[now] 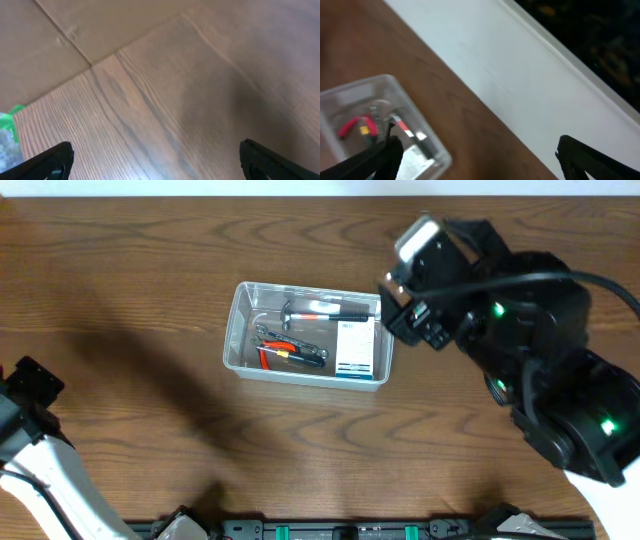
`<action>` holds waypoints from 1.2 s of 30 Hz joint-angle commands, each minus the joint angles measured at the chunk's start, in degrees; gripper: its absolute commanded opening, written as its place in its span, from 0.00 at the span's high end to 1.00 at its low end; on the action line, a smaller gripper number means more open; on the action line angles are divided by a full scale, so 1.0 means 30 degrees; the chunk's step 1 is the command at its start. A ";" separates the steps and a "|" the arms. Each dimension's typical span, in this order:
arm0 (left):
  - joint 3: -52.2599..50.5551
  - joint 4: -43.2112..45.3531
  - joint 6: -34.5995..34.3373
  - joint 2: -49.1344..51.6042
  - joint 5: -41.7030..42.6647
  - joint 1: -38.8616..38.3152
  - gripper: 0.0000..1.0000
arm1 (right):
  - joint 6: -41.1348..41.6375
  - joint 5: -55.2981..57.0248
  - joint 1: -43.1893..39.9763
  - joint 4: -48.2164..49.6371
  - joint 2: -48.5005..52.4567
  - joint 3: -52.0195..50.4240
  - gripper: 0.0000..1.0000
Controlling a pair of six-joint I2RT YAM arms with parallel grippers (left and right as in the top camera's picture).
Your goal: Pack container
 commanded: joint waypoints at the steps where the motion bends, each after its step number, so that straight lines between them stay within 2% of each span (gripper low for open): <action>1: 0.0423 -0.0015 -0.0029 0.0896 -0.0233 0.0095 0.02 | 0.0357 -0.3162 0.0423 -0.0903 -0.0758 -0.0095 0.01; 7: 0.0423 -0.0015 -0.0029 0.2463 -0.0233 0.0095 0.02 | 0.0342 -0.3548 0.0401 -0.4408 -0.1217 -0.0095 0.01; 15: 0.0423 -0.0007 -0.0029 0.4146 -0.0233 0.0095 0.02 | 0.0350 -0.1406 -0.0095 -0.4022 -0.1989 -0.0095 0.01; 20: 0.0423 -0.0015 -0.0029 0.4823 -0.0233 0.0095 0.02 | 0.0656 -0.1741 -0.1581 -0.4138 -0.3220 -0.0204 0.01; 24: 0.0423 -0.0007 -0.0029 0.5107 -0.0233 0.0095 0.02 | 0.2514 -0.4830 -0.4517 -0.4167 -0.5705 -0.0962 0.01; 27: 0.0423 -0.0015 -0.0029 0.5187 -0.0233 0.0095 0.02 | 0.2929 -0.6586 -0.6666 -0.4262 -0.7941 -0.2310 0.01; 36: 0.0423 -0.0007 -0.0029 0.5217 -0.0233 0.0095 0.02 | 0.2776 -0.5049 -1.1293 -0.4255 -1.6109 -1.0032 0.01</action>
